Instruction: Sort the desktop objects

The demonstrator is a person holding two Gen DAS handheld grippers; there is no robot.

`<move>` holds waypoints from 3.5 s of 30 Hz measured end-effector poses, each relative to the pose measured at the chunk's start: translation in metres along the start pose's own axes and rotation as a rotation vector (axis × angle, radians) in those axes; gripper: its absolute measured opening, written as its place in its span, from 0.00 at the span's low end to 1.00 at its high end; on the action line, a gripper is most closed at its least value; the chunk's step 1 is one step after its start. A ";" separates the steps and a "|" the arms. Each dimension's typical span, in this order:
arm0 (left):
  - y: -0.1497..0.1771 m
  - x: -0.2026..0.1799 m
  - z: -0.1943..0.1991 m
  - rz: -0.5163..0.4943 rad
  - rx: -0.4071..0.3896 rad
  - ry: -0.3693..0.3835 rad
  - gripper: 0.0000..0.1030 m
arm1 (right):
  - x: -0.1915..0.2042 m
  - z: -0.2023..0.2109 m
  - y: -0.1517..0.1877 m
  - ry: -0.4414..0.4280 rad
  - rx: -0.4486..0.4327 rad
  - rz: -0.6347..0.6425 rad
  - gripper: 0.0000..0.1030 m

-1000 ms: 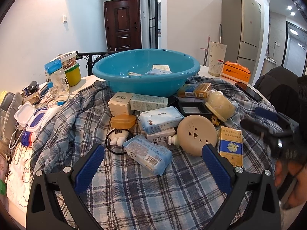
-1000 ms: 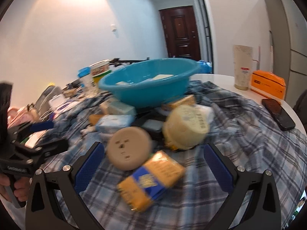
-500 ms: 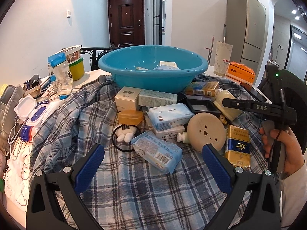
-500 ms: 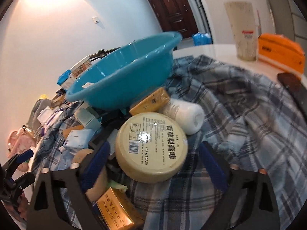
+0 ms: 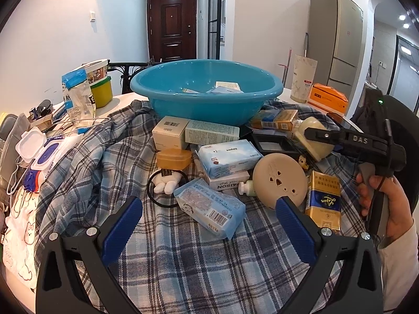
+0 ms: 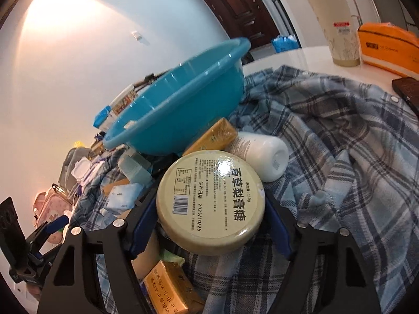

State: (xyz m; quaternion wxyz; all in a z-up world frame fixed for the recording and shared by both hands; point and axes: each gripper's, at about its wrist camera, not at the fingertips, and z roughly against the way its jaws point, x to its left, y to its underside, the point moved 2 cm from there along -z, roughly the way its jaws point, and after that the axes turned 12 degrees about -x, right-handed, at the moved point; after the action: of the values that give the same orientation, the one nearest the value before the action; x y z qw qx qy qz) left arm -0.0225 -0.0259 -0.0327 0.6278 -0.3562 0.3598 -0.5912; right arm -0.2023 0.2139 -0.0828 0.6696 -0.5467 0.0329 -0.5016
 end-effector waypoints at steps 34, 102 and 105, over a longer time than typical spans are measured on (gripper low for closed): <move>0.009 -0.094 -0.093 -0.210 0.093 0.139 1.00 | 0.048 0.055 -0.005 0.103 -0.317 0.254 0.72; -0.164 0.005 -0.096 -0.039 -0.278 0.007 0.76 | 0.063 0.052 0.001 0.121 -0.309 0.328 0.72; -0.168 0.013 -0.112 -0.039 -0.273 -0.004 0.76 | 0.063 0.051 0.001 0.117 -0.302 0.329 0.72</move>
State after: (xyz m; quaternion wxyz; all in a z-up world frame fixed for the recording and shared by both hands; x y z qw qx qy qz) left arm -0.2012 -0.0494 0.0594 0.5625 -0.4467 0.4285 -0.5481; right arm -0.1404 0.2050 -0.0318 0.6500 -0.5980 0.2350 -0.4058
